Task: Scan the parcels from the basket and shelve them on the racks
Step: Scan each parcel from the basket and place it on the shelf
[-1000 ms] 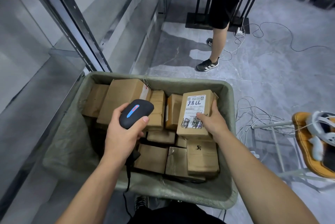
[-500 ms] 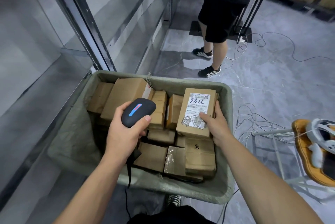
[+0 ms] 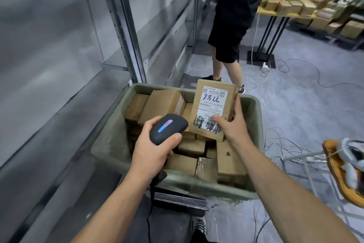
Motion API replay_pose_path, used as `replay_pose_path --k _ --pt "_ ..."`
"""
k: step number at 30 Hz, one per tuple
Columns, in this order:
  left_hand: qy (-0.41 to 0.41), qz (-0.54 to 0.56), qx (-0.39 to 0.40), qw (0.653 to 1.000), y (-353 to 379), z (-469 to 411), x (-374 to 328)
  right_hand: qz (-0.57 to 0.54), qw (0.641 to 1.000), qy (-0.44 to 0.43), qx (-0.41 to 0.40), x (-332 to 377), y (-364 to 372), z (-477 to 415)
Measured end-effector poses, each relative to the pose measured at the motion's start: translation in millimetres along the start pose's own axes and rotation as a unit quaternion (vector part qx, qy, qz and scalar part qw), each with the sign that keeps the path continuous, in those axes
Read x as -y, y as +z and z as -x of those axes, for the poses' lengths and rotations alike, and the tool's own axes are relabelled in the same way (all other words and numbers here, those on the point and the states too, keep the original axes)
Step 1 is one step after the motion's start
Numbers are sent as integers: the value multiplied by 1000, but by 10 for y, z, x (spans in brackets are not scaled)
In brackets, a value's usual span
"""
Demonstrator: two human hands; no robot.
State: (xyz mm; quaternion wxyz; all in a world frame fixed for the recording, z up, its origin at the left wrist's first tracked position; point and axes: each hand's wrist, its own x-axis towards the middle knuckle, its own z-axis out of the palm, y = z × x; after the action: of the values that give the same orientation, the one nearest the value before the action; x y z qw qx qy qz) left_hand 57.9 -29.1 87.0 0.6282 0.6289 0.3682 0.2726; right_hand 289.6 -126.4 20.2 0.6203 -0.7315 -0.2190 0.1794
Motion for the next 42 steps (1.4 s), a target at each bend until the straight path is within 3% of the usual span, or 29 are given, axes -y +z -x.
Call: replay_pose_path --k 11,21,33,42 --pt "10 31 11 999 -382 664 30 29 999 -42 1 196 129 660" --pt "18 41 -44 998 -395 937 66 37 997 -55 37 180 170 669" --pt "46 40 -208 976 -329 1318 -107 11 977 -100 186 533 426 563" --pt "97 39 -342 934 -495 1790 -348 -21 938 -173 299 1023 875 763"
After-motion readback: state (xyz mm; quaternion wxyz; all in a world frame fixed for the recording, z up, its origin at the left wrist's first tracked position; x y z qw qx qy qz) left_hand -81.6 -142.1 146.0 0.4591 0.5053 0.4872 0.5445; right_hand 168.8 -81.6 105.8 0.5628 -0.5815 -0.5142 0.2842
